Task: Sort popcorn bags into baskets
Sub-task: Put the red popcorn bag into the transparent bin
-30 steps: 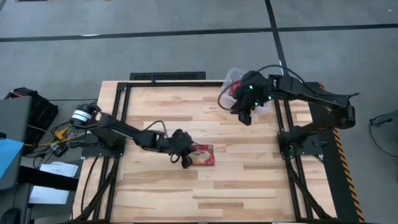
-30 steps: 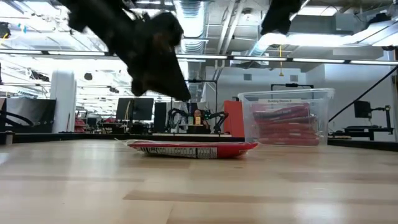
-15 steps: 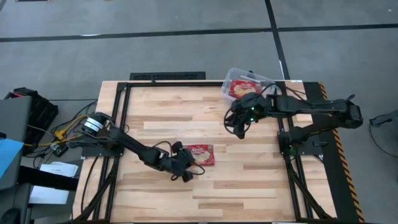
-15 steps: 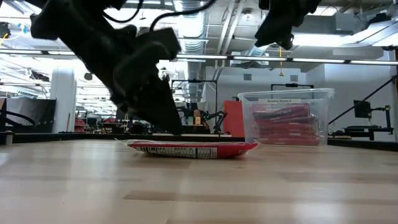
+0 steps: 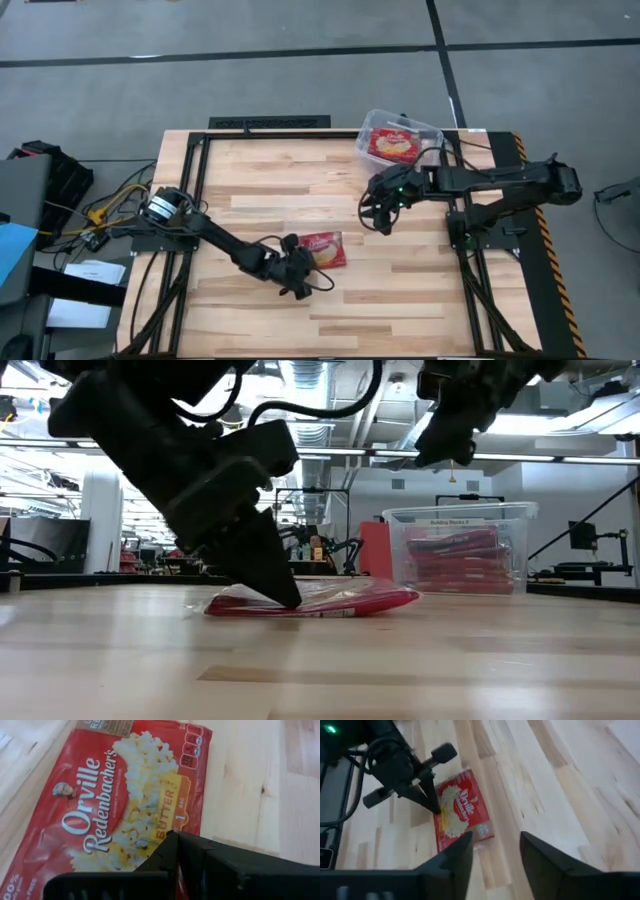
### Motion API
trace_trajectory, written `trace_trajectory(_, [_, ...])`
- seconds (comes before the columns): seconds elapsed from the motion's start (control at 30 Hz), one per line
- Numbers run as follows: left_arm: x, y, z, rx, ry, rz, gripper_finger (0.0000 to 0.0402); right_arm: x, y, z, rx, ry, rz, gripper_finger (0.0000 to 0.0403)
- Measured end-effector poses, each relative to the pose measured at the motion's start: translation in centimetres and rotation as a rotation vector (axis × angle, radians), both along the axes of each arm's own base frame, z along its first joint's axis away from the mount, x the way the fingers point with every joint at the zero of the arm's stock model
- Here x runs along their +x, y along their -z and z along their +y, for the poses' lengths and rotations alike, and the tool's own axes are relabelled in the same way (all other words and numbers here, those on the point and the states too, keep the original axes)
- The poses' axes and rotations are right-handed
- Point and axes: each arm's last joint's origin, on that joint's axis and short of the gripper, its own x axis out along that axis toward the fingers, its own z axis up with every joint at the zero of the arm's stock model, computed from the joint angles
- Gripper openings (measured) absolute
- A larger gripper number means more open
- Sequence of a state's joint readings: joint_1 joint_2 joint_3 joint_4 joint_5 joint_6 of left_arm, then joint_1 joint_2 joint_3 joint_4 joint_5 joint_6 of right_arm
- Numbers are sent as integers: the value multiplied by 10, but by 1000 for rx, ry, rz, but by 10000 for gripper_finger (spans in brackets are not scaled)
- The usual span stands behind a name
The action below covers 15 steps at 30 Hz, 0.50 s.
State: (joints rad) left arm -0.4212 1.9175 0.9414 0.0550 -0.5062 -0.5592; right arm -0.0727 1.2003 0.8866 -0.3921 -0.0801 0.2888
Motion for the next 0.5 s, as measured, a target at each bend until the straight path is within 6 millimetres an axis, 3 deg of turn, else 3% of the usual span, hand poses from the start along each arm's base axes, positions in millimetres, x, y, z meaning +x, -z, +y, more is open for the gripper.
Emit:
trace_trajectory(0.23, [-5,2,-1,37,46,61,0,27,27,-2,-26,-19,-41,291])
trace_trajectory(0.5, [-7,4,1,57,68,92,0,73,77,-6,38,-73,37,321])
